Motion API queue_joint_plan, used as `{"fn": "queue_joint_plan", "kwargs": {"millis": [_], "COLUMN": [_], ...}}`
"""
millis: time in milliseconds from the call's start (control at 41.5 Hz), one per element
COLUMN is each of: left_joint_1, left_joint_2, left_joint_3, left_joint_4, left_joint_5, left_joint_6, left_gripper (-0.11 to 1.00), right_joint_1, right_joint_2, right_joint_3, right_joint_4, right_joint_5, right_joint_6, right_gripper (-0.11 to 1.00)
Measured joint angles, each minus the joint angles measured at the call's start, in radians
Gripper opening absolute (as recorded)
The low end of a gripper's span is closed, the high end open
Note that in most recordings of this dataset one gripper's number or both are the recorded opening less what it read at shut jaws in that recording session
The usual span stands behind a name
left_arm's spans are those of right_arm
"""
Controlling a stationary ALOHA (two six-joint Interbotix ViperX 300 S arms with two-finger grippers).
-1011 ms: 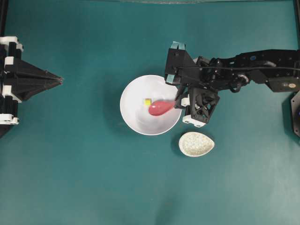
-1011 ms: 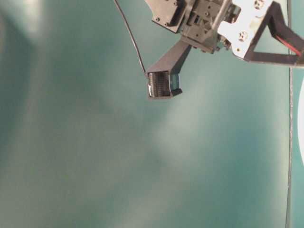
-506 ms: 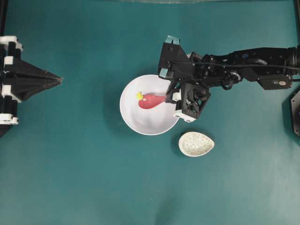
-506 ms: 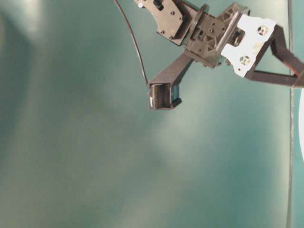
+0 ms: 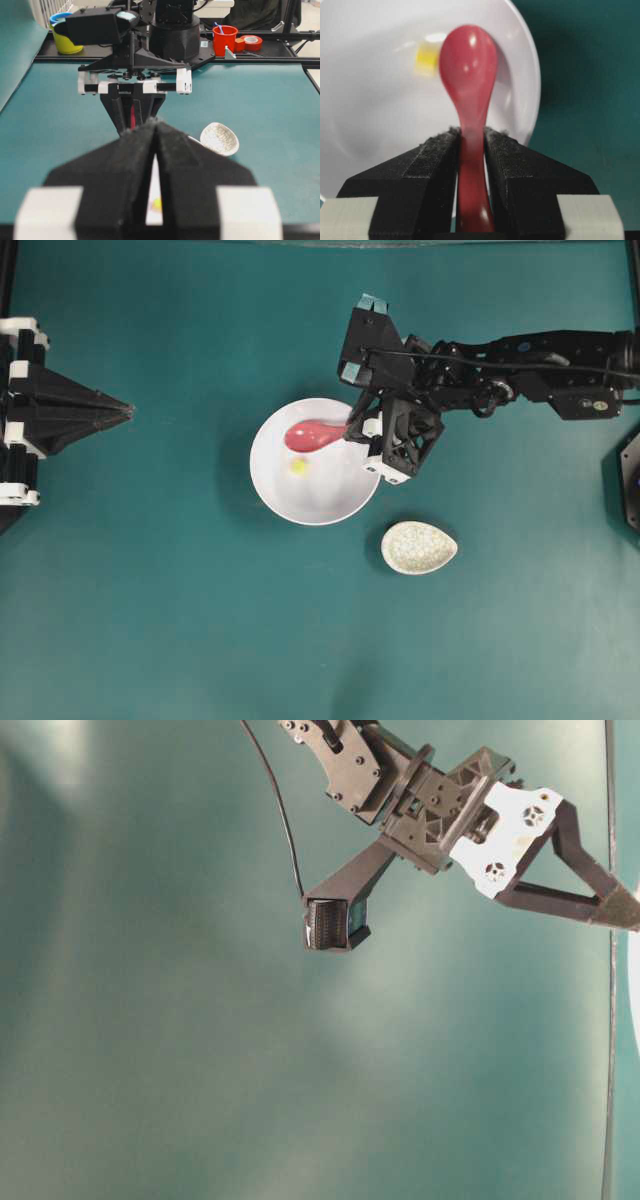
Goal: Scoop the yellow hexagonal prism block from the bowl with a spoon using the right arm.
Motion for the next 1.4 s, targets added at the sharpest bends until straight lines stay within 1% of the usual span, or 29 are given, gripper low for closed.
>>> {"fn": "queue_joint_plan", "kwargs": {"millis": [217,409,602,722,915,1132,1228,1397], "left_joint_1": [0.002,0.002,0.002,0.002,0.002,0.002,0.002,0.002], "left_joint_2": [0.000,-0.002,-0.002,-0.002,-0.002,-0.002,0.000,0.000], "left_joint_3": [0.000,0.000,0.000,0.000,0.000,0.000,0.000,0.000], "left_joint_4": [0.000,0.000,0.000,0.002,0.000,0.000,0.000,0.000], "left_joint_5": [0.000,0.000,0.000,0.000,0.000,0.000,0.000,0.000], "left_joint_6": [-0.002,-0.003,-0.005,-0.005,-0.005,-0.005,-0.005,-0.005], "left_gripper": [0.00,0.00,0.00,0.00,0.00,0.00,0.00,0.00], "right_joint_1": [0.002,0.000,-0.002,-0.002,-0.002,0.011,0.015,0.026], "right_joint_2": [0.000,-0.038,-0.109,-0.138,-0.147,-0.127,-0.110,-0.080], "right_joint_3": [-0.003,-0.012,-0.015,-0.015,-0.031,-0.074,-0.094,-0.121], "right_joint_4": [0.006,0.011,0.011,0.011,0.011,0.009,0.006,-0.017], "right_joint_5": [0.003,0.037,0.130,0.230,0.373,0.479,0.509,0.529], "right_joint_6": [0.008,0.061,0.130,0.170,0.212,0.245,0.247,0.249], "right_gripper": [0.23,0.23,0.23,0.23,0.23,0.23,0.23,0.23]}}
